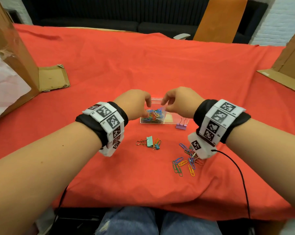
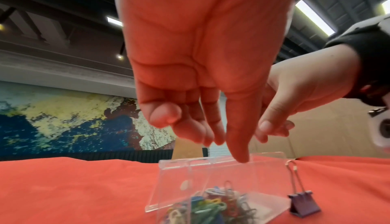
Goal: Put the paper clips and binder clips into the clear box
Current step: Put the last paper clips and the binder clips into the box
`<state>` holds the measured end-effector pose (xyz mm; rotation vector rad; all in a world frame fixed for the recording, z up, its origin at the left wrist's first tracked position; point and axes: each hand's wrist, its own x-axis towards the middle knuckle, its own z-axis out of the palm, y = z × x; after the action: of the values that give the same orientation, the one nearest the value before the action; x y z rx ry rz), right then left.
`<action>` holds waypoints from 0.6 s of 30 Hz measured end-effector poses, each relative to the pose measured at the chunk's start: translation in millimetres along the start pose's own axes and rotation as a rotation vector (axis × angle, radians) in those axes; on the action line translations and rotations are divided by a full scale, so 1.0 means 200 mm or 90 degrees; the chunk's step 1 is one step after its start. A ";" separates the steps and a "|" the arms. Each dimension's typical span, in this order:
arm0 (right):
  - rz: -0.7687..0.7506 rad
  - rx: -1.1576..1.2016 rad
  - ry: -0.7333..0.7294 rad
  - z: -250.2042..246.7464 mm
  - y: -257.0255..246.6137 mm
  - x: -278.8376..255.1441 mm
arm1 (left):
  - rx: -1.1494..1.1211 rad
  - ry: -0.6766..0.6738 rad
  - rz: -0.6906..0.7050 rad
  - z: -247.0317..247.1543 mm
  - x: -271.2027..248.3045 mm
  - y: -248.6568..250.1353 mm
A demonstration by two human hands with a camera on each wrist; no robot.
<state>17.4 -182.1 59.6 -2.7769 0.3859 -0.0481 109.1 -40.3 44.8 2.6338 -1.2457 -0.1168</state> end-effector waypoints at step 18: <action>0.048 -0.152 -0.281 0.15 0.21 -0.36 | 0.100 -0.315 0.189 0.25 -0.23 0.49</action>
<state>-60.5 -190.6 19.2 -2.8864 0.3977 0.6565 -1.6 -73.3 18.5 2.5963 -1.8531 -0.6773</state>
